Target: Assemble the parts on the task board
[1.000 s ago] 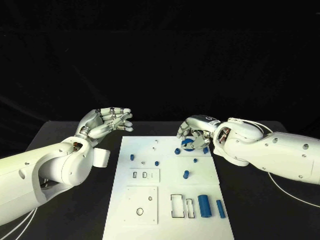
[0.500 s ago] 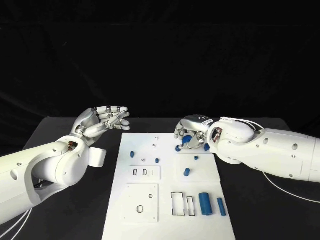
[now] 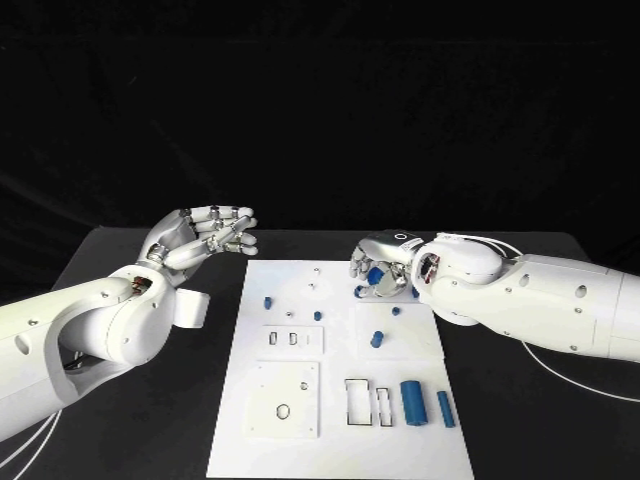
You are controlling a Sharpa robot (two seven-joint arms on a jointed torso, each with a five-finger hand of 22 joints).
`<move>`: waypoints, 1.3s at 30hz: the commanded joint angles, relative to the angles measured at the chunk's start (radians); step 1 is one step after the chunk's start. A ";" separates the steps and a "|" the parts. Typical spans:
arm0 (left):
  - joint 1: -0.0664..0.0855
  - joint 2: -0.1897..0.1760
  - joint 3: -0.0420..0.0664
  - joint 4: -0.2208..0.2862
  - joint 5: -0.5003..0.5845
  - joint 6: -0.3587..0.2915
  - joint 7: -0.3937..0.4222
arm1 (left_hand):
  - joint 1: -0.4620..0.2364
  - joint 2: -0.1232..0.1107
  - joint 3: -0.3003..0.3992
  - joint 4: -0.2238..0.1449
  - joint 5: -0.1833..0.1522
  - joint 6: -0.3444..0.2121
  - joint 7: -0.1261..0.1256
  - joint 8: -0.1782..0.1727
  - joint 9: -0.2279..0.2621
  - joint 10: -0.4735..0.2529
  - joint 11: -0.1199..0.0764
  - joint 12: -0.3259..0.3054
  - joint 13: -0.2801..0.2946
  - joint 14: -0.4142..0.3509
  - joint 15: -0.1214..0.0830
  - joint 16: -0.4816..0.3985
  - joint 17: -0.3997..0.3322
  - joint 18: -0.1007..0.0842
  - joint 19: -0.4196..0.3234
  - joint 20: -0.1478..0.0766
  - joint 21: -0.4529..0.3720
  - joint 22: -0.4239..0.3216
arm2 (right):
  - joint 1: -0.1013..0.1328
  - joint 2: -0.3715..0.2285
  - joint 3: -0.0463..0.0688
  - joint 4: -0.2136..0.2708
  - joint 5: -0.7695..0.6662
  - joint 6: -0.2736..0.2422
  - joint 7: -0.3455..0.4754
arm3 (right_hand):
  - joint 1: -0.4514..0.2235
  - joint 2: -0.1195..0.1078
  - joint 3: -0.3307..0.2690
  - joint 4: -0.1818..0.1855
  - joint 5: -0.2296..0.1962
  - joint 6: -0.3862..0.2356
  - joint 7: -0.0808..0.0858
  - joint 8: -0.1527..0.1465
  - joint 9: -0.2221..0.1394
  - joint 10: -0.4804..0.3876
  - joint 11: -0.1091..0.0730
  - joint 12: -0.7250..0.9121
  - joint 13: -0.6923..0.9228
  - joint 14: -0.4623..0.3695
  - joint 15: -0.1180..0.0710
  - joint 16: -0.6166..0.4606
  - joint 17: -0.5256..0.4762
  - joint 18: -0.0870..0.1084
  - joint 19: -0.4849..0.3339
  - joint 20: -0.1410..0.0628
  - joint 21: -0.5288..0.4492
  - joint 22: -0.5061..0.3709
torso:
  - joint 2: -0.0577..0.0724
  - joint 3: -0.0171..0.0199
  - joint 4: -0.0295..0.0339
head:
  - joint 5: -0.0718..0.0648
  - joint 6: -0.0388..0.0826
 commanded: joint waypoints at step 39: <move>0.005 -0.010 0.001 0.003 -0.003 0.025 -0.010 | -0.011 0.002 0.000 0.007 -0.003 -0.004 0.003 -0.004 -0.001 -0.001 0.005 -0.006 0.002 -0.010 0.000 -0.006 0.004 0.009 0.002 0.007 0.004 -0.002 | -0.023 0.021 -0.001 -0.040 -0.008 0.059 -0.004 | -0.005 0.042 0.127 0.012 -0.001 0.042 -0.020 0.026 0.039 0.053 -0.017 -0.005 -0.004 0.040 -0.005 0.038 0.011 -0.023 0.020 -0.010 0.035 0.065 | 0.000 0.0015 0.0154 | -0.012 -0.027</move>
